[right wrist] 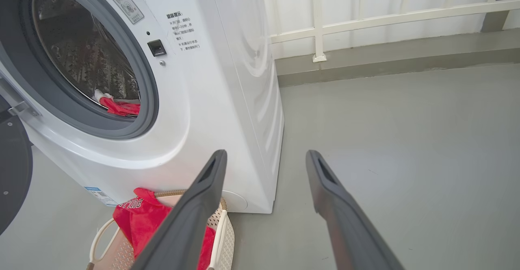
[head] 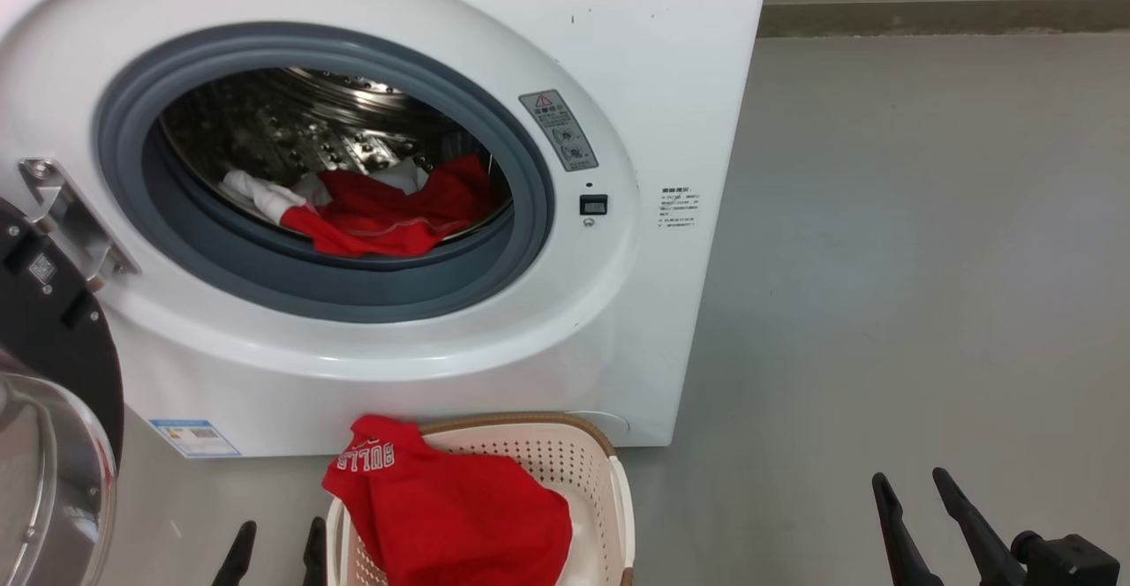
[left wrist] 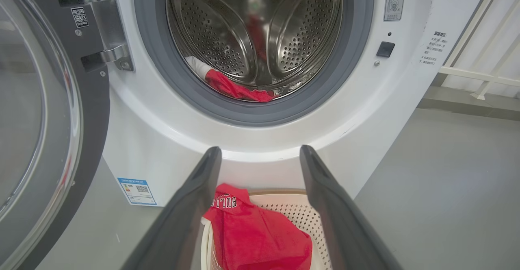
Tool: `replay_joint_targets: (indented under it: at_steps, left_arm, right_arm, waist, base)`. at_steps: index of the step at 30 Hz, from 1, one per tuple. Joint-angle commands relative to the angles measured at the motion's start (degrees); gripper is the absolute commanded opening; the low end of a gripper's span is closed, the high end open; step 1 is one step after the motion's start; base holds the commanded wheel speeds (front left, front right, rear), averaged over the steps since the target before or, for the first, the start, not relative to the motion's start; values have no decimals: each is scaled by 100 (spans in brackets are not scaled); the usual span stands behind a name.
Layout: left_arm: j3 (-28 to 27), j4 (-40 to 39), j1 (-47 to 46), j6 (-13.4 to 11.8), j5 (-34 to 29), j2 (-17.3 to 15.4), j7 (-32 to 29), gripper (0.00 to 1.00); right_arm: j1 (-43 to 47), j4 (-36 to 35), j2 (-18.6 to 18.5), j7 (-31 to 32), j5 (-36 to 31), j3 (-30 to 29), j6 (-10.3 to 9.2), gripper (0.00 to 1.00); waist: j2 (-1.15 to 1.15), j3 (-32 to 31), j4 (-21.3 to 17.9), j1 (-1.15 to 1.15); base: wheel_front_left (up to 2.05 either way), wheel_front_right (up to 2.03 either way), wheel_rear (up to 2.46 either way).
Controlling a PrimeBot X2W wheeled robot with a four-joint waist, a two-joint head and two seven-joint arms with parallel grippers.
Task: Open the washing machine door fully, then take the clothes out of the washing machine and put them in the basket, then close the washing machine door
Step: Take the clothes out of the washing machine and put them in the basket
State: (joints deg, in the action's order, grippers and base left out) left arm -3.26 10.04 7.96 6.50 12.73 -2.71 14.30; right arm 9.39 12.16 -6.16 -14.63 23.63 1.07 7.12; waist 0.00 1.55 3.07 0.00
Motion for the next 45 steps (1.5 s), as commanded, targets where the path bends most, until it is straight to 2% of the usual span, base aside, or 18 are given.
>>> replay_joint_targets:
  at_steps: [1, 8, 14, 28, 39, 45]
  left_arm:
    - [-141, -171, -131, -46, 59, -18, 70, 100]
    - [-71, -3, -323, -86, -34, -17, 70, 100]
    - [48, 464, -984, -47, -266, -32, 70, 100]
    - [460, 2303, -3795, 6, -663, -376, -34, 100]
    - [1115, 3902, -5769, -121, -1489, -915, -135, 100]
    - [1470, 4636, -6533, -179, -1823, -958, -184, 100]
  right_arm:
    - [-144, -146, -107, -37, -24, 114, 36, 100]
    - [-284, -171, -54, -37, -53, 137, 36, 100]
    - [-542, -191, 20, -37, -75, 187, 36, 100]
    - [-1262, -281, 65, -37, -150, 256, 36, 100]
    - [-1595, -298, 156, -37, -150, 334, 36, 100]
    - [-1701, -329, 173, -37, -162, 338, 36, 100]
  waist:
    - [0, 39, -14, 0]
    - [0, 235, -31, 0]
    - [0, 600, 14, 0]
    - [0, 1674, 72, 0]
    - [0, 2176, -63, 0]
    - [0, 2363, -92, 0]
  base:
    - [0, 0, 0]
    - [0, 0, 0]
    - [0, 0, 0]
    - [0, 0, 0]
    - [0, 0, 0]
    - [0, 0, 0]
